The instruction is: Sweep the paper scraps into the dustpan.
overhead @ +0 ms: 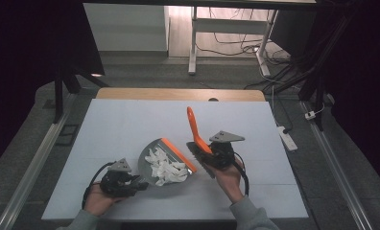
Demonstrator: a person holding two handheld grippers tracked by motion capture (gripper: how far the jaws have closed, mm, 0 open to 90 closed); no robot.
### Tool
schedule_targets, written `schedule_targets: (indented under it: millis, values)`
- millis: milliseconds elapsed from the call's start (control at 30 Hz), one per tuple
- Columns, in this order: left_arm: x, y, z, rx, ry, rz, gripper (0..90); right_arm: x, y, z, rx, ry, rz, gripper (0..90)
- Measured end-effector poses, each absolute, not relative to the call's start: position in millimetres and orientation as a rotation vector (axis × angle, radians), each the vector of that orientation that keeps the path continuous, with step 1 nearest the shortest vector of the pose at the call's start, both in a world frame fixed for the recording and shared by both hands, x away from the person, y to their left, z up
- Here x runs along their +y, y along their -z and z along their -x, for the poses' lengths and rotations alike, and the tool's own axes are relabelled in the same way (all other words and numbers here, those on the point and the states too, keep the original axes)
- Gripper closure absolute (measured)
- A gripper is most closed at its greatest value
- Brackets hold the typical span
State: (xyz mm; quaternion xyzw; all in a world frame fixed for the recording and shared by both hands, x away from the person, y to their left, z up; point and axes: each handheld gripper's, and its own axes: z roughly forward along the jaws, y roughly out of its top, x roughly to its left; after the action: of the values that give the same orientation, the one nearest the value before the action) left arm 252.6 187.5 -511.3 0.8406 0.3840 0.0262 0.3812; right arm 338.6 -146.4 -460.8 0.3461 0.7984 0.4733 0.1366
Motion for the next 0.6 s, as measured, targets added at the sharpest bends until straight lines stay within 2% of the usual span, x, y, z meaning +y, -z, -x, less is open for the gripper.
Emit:
schedule_targets:
  millis: [600]
  values:
    - [201.0,502.3,-251.5,1.121,-0.146,-1.941,61.4,-186.8,450.0,-331.2,2.358,-1.415,-0.911,70.8]
